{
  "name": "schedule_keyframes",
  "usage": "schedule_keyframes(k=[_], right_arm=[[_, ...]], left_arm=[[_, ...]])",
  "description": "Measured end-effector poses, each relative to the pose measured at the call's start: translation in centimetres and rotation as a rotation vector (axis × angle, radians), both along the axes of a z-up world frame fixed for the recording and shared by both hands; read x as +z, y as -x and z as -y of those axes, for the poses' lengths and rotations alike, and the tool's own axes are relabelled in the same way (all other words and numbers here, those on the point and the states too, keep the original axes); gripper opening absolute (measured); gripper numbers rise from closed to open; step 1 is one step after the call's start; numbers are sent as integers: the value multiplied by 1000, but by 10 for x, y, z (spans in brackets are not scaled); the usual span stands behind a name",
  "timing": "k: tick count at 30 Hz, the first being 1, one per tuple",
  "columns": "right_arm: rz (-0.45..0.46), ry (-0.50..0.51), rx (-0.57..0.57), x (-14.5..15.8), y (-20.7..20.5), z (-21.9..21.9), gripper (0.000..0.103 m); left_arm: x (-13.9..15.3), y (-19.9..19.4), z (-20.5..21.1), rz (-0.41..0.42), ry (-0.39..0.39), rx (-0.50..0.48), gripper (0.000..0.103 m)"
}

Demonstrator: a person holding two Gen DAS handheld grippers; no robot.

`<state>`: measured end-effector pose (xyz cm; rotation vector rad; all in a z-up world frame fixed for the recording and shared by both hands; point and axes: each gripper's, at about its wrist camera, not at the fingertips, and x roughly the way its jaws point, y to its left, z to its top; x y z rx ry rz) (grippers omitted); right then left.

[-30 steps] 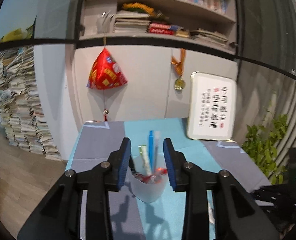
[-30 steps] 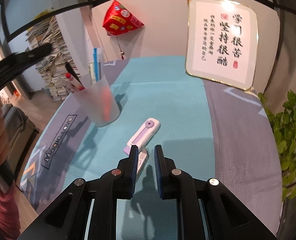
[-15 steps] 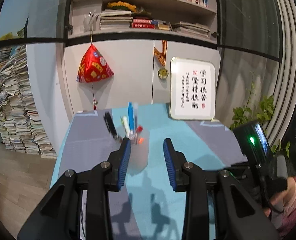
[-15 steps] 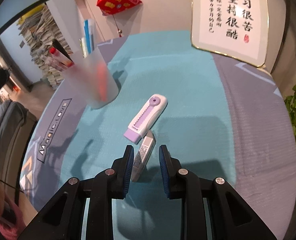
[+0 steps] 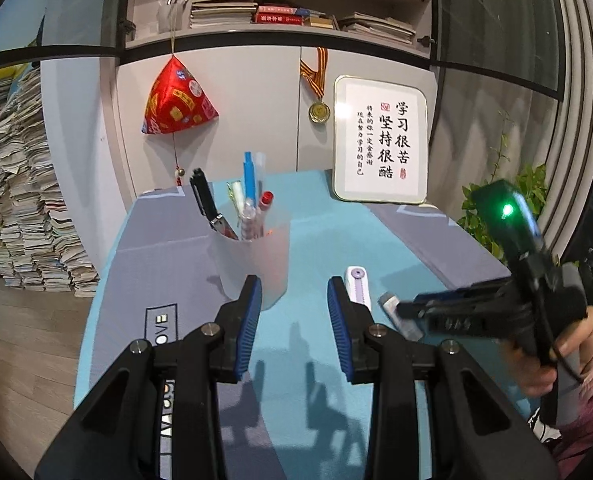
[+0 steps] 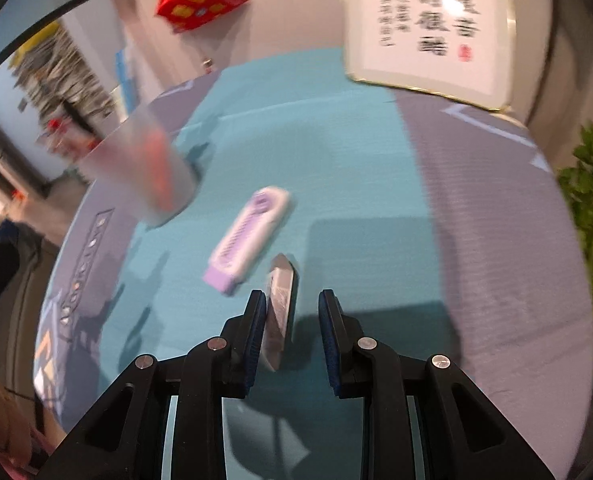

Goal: Organize stationery
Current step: 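Grasp the small white eraser beside the correction tape with the right tool, then drop the white eraser into the cup with the right tool while the left tool grasps the purple correction tape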

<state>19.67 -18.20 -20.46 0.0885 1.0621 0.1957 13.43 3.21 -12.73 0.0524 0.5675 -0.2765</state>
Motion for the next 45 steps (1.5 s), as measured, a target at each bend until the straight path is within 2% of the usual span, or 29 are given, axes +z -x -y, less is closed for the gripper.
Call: schedule_keyframes(k=[6,11,18,21,23,30,37,41,43,44,45], right_arm=[[-13,-3,-71,-1,-4,20,26],[10,-18,-30,5,-5,9,26],[-14,68,6,-7,-17,-21,26],[17,132,21,-7,-16,-29,26],[16,148,32,-7,-14,-29,17],[40,31,-18,12,-6,3,17],[79,-10,-78,21,6,39,17],[86,-25,-99,21,7,52,17],[87,-37,-104,20,7,56,17],[88,-37,-105,20,7,56,17],[90,-39,-105,20,7,57,17]], left_arm=[[-5,0,9,-17,-13,-17,32],[-7,-2,10,-31,-17,-15,32],[-12,-6,11,-58,-17,-13,33],[-14,-10,16,-69,-19,-29,37],[-15,-13,22,-74,-21,-45,42],[-30,-41,69,-109,-84,-152,44],[-65,-98,92,-225,-123,-117,44],[-74,-116,97,-258,-119,-97,43],[-78,-121,100,-269,-141,-92,42],[-79,-122,101,-273,-147,-93,35],[-79,-121,101,-271,-132,-106,24]])
